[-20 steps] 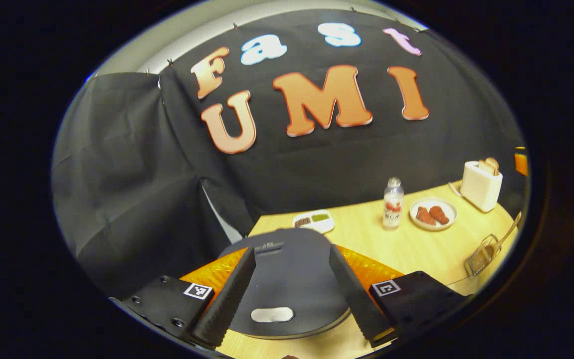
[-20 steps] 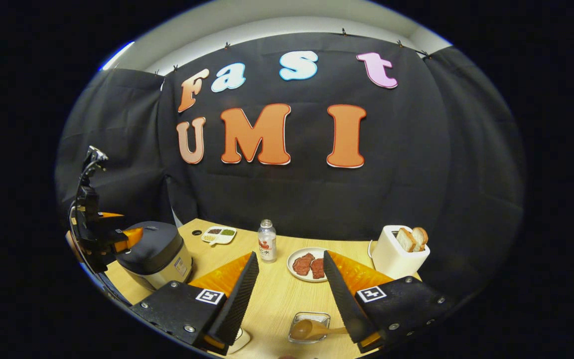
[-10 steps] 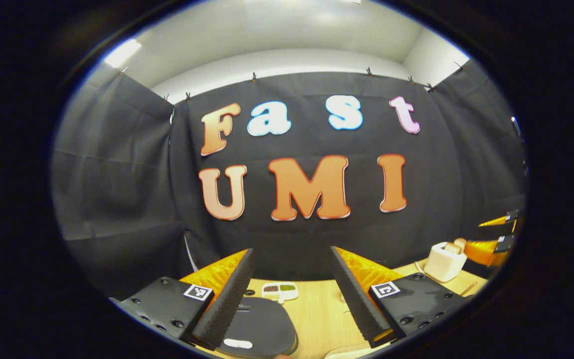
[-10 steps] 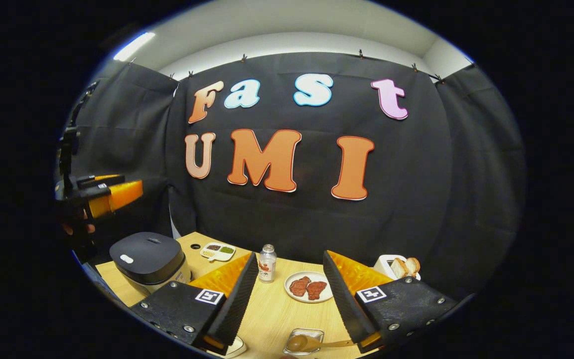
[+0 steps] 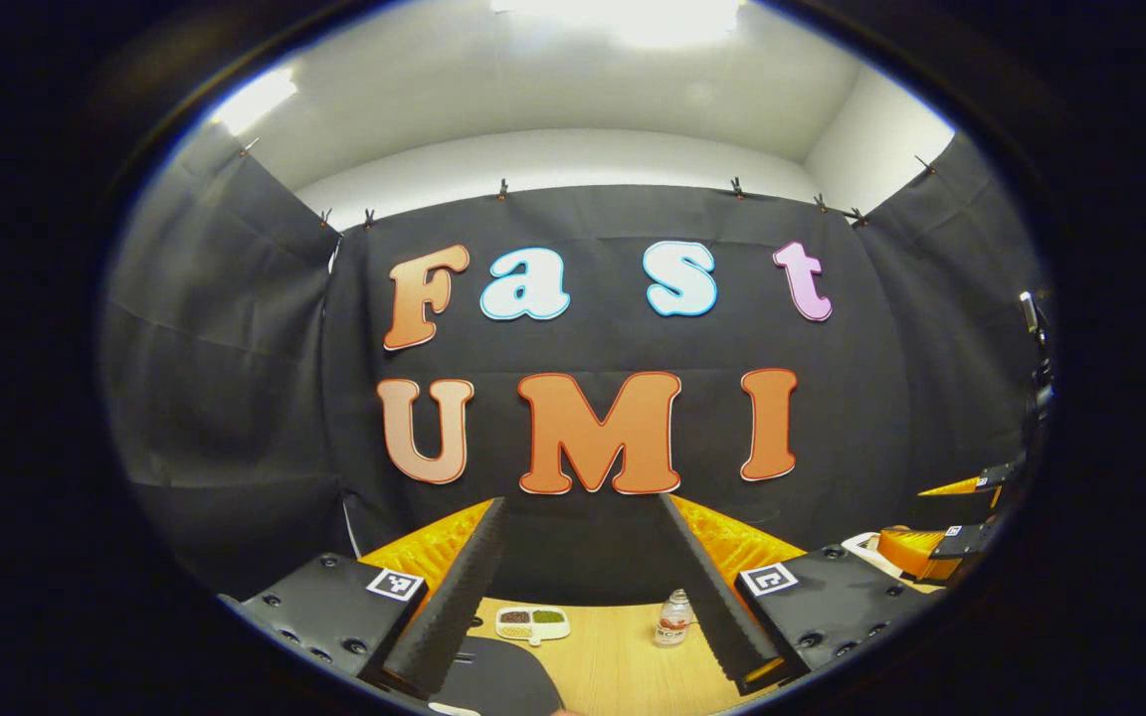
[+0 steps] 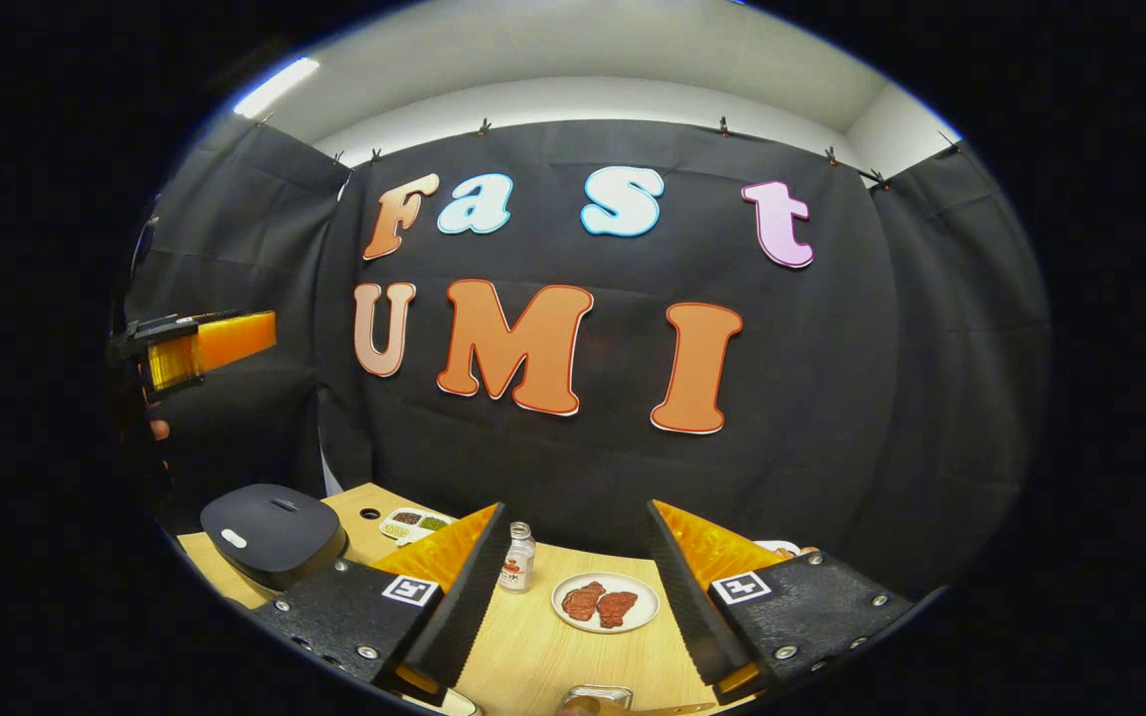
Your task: Close the left gripper, press the button to open the rice cooker; take a wooden spoon from the chopstick holder with the right hand, scoop a spoonful of rice and pour it into the rice cooker, then put the wooden spoon back into the chopstick holder.
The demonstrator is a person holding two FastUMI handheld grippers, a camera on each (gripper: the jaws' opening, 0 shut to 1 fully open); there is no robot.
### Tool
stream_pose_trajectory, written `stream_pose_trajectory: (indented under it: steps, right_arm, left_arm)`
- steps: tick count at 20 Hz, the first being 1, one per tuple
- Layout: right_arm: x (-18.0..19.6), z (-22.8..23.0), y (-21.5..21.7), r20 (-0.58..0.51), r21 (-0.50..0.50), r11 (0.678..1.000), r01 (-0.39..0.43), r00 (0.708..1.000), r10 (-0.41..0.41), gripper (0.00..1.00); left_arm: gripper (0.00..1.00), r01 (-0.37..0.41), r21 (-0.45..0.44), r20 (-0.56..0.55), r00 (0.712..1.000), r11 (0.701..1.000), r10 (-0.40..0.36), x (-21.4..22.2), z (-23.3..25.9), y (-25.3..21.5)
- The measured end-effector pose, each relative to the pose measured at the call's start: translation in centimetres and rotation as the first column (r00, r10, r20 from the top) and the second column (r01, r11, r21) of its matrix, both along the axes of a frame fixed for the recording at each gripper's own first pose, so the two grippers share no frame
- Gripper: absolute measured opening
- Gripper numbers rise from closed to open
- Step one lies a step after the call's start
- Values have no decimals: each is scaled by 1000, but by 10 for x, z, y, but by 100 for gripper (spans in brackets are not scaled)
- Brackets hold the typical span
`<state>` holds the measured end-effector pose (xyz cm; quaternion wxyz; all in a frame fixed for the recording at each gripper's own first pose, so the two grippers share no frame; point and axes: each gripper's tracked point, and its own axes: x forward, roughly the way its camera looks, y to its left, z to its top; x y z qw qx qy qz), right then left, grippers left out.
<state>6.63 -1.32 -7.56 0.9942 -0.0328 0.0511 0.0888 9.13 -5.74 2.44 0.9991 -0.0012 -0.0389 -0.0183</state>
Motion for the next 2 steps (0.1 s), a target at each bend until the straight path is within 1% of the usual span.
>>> stream_pose_trajectory:
  steps: [2]
  right_arm:
    - [9, 11, 8, -5, 17, 1000, -20, 1000, 20, 86]
  left_arm:
    - [100, 16, -21, -14, 1000, 1000, -16, 12, 1, -4]
